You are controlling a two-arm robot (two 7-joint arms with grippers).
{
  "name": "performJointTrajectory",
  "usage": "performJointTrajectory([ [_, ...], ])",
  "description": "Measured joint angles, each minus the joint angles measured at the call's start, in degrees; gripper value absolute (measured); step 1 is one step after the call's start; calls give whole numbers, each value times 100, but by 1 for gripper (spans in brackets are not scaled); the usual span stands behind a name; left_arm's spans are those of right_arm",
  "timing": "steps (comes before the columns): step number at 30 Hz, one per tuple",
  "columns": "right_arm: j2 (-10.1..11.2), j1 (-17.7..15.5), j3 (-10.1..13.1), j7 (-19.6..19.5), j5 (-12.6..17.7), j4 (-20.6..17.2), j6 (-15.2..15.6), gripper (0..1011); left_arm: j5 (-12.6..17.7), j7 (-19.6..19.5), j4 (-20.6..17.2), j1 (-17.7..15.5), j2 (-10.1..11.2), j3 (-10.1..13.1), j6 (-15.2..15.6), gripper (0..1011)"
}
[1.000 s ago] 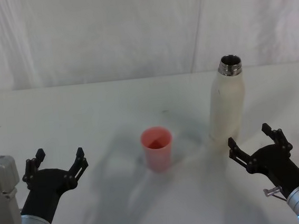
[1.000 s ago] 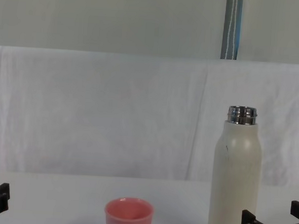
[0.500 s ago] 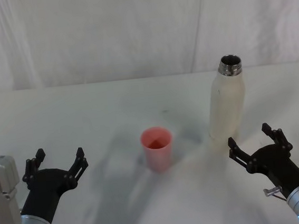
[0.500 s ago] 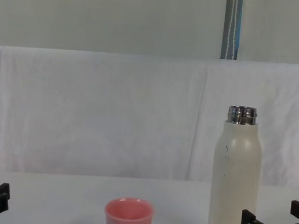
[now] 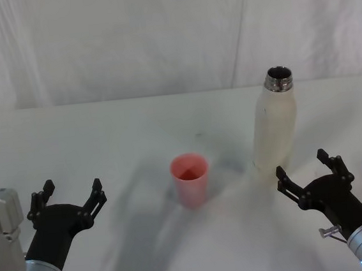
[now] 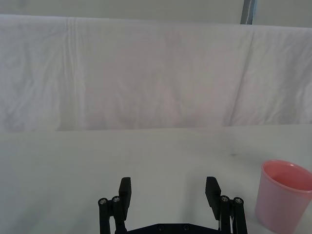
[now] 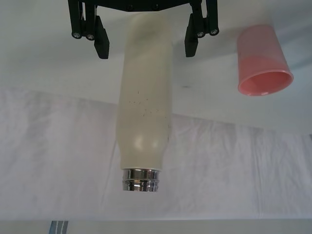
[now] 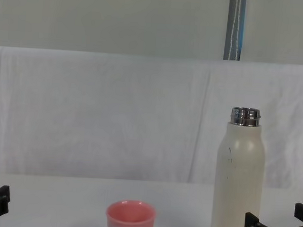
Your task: Grasp the thermos with one hand and pour water into the cup lid.
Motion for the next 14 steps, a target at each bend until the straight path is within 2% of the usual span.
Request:
performJointTrajectory([
  [14, 0, 0, 0, 0, 0, 0, 0, 1001, 0, 0, 0, 0, 0, 0, 0, 1001],
])
